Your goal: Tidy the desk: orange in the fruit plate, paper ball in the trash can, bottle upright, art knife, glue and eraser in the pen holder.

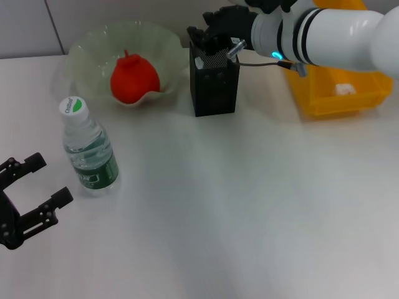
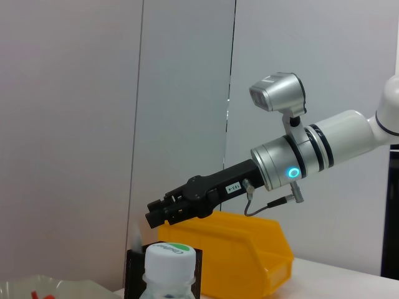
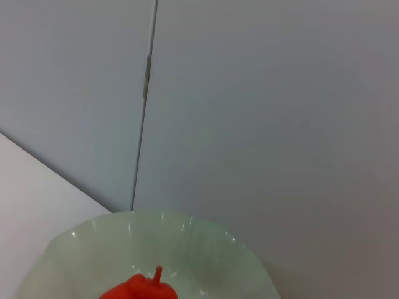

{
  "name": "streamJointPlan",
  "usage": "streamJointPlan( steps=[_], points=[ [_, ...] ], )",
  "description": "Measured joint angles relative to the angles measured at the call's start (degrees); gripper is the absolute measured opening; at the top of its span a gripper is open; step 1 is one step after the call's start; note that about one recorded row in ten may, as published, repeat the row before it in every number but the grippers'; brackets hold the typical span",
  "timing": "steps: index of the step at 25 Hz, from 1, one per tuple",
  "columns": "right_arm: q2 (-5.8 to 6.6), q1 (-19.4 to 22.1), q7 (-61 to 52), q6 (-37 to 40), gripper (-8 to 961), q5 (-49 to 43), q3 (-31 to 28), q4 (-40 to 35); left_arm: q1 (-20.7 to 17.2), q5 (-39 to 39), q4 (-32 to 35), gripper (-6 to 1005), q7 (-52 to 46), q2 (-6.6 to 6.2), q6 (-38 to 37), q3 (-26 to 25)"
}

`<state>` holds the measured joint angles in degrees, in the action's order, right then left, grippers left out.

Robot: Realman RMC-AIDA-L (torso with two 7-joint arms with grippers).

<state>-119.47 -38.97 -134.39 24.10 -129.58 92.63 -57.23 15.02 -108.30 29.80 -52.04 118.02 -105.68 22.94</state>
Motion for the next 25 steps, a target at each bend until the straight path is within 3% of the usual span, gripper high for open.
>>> streamJointPlan(
  steps=[2,6,9,10,12,13,16,17,18,19,20,21,22,23,24,25],
  points=[
    [-0.03,0.2,0.0,0.0,298,0.0,0.0,-0.2,0.0,0.1,0.0,785,0.0,0.01,0.0,0.0],
    [0.05,1.2,-0.2,0.6,453,0.3,-0.3,-2.0,-0.2,0.1,0.0,785,-0.1,-0.02,-0.3,0.0],
    [0.35,6.3,1.1,5.2,569,1.9,-0.4,-9.8,-0.4,0.1,0.0,785,-0.6,-0.23,-0.9,0.1],
    [0.35,6.3,1.1,5.2,607,1.9,-0.4,-9.8,-0.4,-0.1,0.1,785,-1.2,-0.36,-1.2,0.3],
    [0.37,12.0,2.5,10.1,684,2.5,-0.6,-18.1,-0.3,-0.5,0.4,785,-3.2,-0.77,-1.7,1.4],
    [0.37,12.0,2.5,10.1,684,2.5,-0.6,-18.1,-0.3,-0.5,0.4,785,-3.2,-0.77,-1.7,1.4],
    [0.36,17.6,3.2,15.7,682,5.2,-2.5,-25.5,-0.5,-0.5,0.4,785,-3.3,-0.87,-2.2,1.8],
    [0.38,20.5,4.8,20.7,682,8.7,-5.2,-28.8,-0.8,-0.5,0.4,785,-3.0,-0.89,-3.3,2.2],
    [0.38,20.5,4.8,20.7,682,8.7,-5.2,-28.8,-0.9,-0.5,0.4,785,-3.0,-0.91,-3.5,2.4],
    [0.41,22.7,8.9,27.7,682,14.8,-9.5,-30.4,-1.0,-0.5,0.4,785,-3.0,-0.96,-4.1,2.6],
    [0.41,22.7,8.9,27.7,682,14.8,-9.5,-30.4,-1.0,-0.5,0.4,785,-3.0,-0.96,-4.1,2.6],
    [0.43,23.1,11.4,32.4,682,18.4,-12.6,-30.2,-1.1,-0.5,0.4,785,-3.0,-0.99,-4.3,2.9],
    [0.65,22.8,15.3,42.1,682,23.4,-19.3,-28.2,-1.1,-0.5,0.4,785,-3.0,-0.99,-4.3,3.0],
    [0.65,22.8,15.3,42.1,682,23.4,-19.3,-28.2,-1.1,-0.5,0.4,785,-3.0,-1.0,-4.4,3.6],
    [0.84,20.8,18.1,52.8,682,25.5,-26.2,-24.3,-1.1,-0.5,0.4,785,-3.0,-1.0,-4.4,4.0],
    [0.98,19.5,20.1,57.2,682,25.6,-29.6,-21.5,-1.2,-0.5,0.4,785,-3.0,-0.95,-4.5,5.0]
  ],
)
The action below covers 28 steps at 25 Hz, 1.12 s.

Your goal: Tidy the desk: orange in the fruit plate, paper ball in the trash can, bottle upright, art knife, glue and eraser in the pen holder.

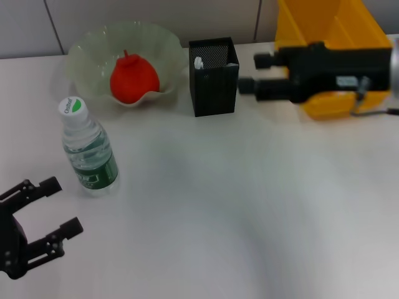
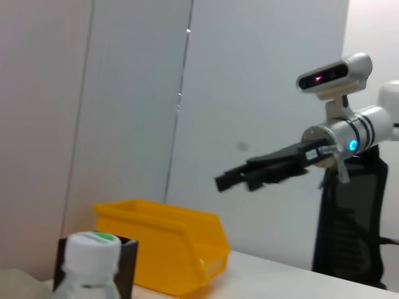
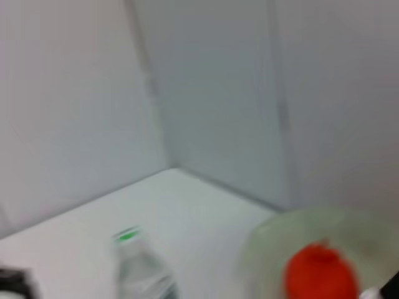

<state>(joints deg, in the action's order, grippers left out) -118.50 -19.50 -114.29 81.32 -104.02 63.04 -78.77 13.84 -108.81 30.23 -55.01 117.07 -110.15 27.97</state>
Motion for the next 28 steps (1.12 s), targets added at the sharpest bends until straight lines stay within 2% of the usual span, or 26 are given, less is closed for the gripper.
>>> streamJointPlan(
  steps=[2,3,4,5,7,11,14,20,24,27,28],
  points=[
    [0.13,-2.2,5.7,7.3,682,0.0,-6.0,6.8,0.0,0.0,-0.1,785,0.0,0.07,0.1,0.8],
    [0.13,-2.2,5.7,7.3,682,0.0,-6.0,6.8,0.0,0.0,-0.1,785,0.0,0.07,0.1,0.8],
    [0.17,-3.3,14.4,11.9,682,0.1,-10.5,13.4,0.0,0.0,-0.2,785,0.0,0.08,0.2,1.0],
    [0.17,-3.3,14.4,11.9,682,0.1,-10.5,13.4,-0.1,0.0,-0.4,785,0.3,0.11,0.3,1.2],
    [0.09,-3.4,24.9,14.5,682,0.2,-13.8,20.3,-0.3,-1.0,-0.5,785,1.1,0.28,0.4,1.7],
    [0.05,-3.3,31.1,14.8,682,-1.8,-13.7,25.0,-0.4,-3.5,-0.5,785,1.5,0.47,0.7,1.9],
    [0.03,-4.9,37.7,16.0,682,-7.4,-13.1,30.1,-0.4,-4.4,-0.6,785,1.7,0.75,1.3,2.2],
    [0.0,-5.8,42.8,16.6,682,-8.7,-13.0,34.1,0.5,-4.6,-1.3,785,0.1,0.45,2.1,6.4],
    [0.79,-5.6,43.7,17.4,682,-10.3,-13.1,34.9,2.4,-5.9,-0.9,785,-2.8,-0.01,2.7,8.5],
    [1.65,-4.8,43.8,18.2,682,-10.6,-13.3,35.5,2.4,-5.9,-0.9,785,-2.8,-0.01,2.7,8.5],
    [1.88,-4.4,43.8,18.6,682,-10.6,-13.5,35.5,5.1,-8.2,-1.1,785,-5.6,-0.67,3.1,8.7]
  ],
)
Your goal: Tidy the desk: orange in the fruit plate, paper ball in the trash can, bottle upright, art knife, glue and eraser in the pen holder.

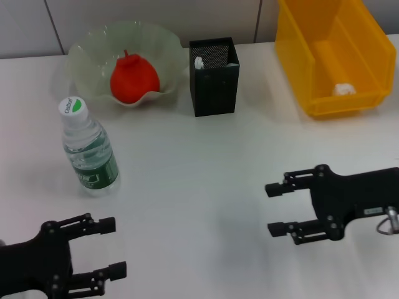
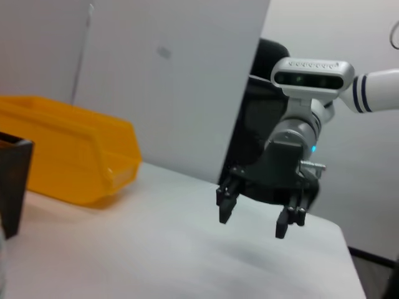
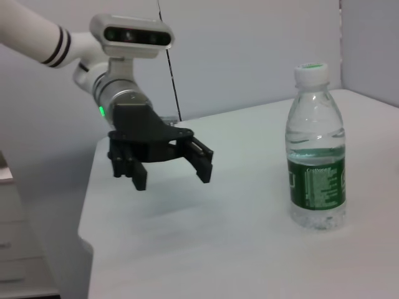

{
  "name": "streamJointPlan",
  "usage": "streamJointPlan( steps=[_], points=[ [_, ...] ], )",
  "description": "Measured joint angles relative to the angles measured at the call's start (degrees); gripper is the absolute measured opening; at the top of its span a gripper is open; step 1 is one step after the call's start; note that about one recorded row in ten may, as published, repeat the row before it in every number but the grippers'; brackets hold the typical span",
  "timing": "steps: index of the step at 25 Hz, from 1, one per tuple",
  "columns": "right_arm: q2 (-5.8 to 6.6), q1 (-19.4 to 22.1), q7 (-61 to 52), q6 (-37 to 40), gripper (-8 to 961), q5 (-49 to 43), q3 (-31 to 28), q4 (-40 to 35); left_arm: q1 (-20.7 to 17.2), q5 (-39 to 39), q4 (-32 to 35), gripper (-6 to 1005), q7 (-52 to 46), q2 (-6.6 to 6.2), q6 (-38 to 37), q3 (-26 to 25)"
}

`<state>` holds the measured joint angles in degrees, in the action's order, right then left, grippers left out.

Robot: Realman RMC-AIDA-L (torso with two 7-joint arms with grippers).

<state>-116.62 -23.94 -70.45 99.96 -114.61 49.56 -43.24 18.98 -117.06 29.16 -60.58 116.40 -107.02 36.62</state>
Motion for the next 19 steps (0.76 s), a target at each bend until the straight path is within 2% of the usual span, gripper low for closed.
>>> streamJointPlan(
  steps=[1,6,11,19],
  points=[
    [0.47,0.7,0.2,0.5,682,0.0,-0.3,0.0,1.7,-1.4,0.3,785,-1.0,0.1,0.0,0.0],
    [1.19,2.4,1.2,0.5,682,0.1,-1.4,0.2,3.5,-2.1,0.5,785,-1.6,0.59,-0.2,0.1],
    [1.2,2.9,2.3,0.9,682,0.0,-4.0,0.7,4.4,-2.1,0.5,785,-1.8,0.8,-0.1,0.1],
    [0.63,2.8,2.9,0.5,682,0.1,-4.0,1.0,4.4,-2.2,0.7,785,-2.5,0.67,-0.1,0.1]
  ],
)
